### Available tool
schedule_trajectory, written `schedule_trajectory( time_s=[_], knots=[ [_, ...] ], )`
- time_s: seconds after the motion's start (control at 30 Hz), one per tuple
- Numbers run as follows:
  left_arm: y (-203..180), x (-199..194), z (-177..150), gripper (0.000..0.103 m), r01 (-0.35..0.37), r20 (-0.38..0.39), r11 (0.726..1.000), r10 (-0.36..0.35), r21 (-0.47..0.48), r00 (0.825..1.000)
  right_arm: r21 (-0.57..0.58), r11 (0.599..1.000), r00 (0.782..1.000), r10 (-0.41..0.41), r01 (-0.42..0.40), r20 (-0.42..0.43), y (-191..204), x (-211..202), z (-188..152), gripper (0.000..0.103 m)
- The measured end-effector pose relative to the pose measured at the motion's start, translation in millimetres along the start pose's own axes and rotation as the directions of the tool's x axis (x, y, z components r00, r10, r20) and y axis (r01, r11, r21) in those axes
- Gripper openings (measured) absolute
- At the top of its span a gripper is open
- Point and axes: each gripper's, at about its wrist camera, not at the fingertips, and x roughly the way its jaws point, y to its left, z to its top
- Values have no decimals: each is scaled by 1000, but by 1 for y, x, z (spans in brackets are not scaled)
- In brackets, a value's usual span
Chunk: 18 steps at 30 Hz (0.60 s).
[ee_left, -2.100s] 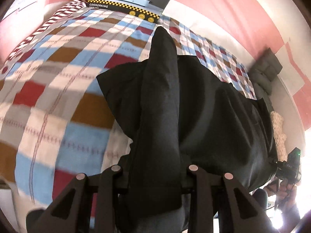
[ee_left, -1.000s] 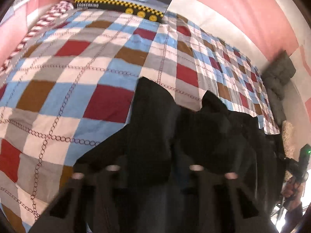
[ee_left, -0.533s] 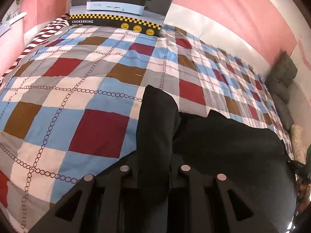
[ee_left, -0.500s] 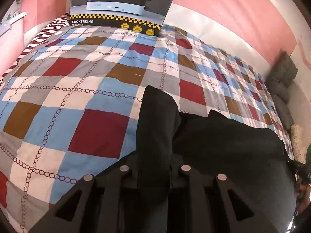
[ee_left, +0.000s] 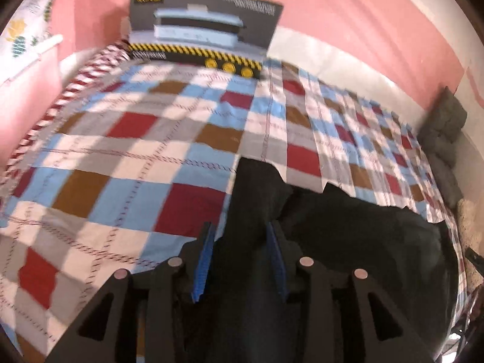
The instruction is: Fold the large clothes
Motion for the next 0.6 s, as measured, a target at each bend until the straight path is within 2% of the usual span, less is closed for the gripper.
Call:
schedule_trajectory(
  time_s=[0.07, 0.13, 0.17, 0.27, 0.37, 0.5, 0.6],
  knots=[
    [-2, -22, -6, 38, 14, 26, 1000, -14, -8, 1000, -23, 999, 1000, 23, -23, 2, 11, -14, -19, 26],
    [-12, -44, -21, 41, 65, 54, 998, -65, -1, 996, -43, 998, 999, 37, -38, -13, 19, -14, -37, 26],
    [-20, -51, -30, 46, 88, 56, 996, -89, 21, 994, -54, 998, 999, 37, -38, -29, 23, -9, -47, 26],
    [-49, -50, -62, 46, 116, 16, 986, -118, 121, 993, -35, 999, 997, 3, -6, -81, 14, 18, -72, 25],
    [-60, -22, -83, 46, 98, -68, 985, -90, 141, 994, 11, 999, 997, -44, 44, -70, -5, 37, -75, 21],
    [-61, -10, -91, 46, 75, -52, 986, -68, 149, 996, -35, 994, 991, -105, 102, -83, -3, 51, -69, 21],
    [-63, -11, -88, 46, 62, -66, 986, -52, 155, 996, -62, 989, 987, -136, 131, -87, 1, 44, -68, 21]
  ],
)
